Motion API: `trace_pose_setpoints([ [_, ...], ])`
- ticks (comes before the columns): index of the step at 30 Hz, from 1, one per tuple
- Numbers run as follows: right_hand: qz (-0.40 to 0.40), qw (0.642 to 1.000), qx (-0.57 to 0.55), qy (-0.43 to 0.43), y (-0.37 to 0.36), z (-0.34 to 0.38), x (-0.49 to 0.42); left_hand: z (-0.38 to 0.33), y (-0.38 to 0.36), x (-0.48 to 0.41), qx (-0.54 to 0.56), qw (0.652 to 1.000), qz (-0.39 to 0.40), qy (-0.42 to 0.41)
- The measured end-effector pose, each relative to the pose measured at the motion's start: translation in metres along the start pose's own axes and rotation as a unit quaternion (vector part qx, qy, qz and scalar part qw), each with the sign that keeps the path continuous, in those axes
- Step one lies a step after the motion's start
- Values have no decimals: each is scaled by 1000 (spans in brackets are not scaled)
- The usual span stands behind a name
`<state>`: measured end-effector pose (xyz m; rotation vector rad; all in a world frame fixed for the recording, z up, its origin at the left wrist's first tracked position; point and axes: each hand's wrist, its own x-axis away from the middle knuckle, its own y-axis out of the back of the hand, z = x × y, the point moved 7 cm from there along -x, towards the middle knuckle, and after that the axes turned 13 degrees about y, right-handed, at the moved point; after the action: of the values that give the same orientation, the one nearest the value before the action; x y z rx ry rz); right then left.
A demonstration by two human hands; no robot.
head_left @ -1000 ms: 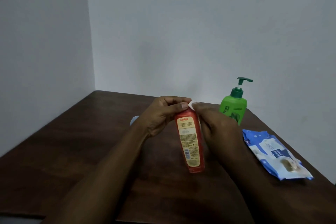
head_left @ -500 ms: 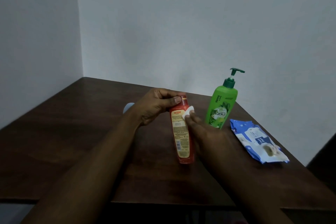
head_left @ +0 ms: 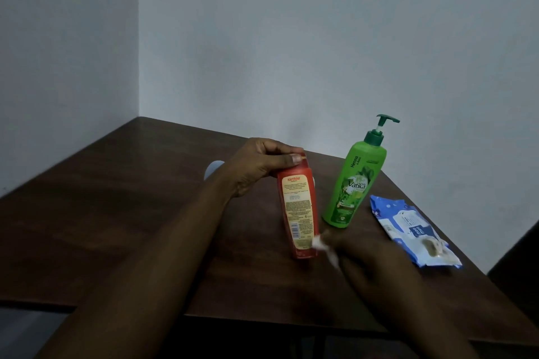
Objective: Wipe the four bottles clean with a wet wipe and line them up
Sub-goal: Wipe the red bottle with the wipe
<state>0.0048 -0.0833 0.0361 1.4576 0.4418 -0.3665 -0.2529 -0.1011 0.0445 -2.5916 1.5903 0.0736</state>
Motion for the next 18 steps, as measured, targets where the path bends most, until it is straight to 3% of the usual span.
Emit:
trace_pose_setpoints([
  [3, -162, 984, 20, -70, 32, -16, -30, -5, 1, 2, -10, 1000, -16, -10],
  [5, -231, 969, 44, -72, 39, -16, -51, -6, 1, 3, -13, 1000, -14, -10],
  [10, -183, 977, 23, -106, -12, -14, -73, -2, -9, 9, 14, 999, 32, 8],
  [18, -257, 965, 11, -50, -28, -7, -62, -3, -22, 11, -3, 997, 83, 1],
])
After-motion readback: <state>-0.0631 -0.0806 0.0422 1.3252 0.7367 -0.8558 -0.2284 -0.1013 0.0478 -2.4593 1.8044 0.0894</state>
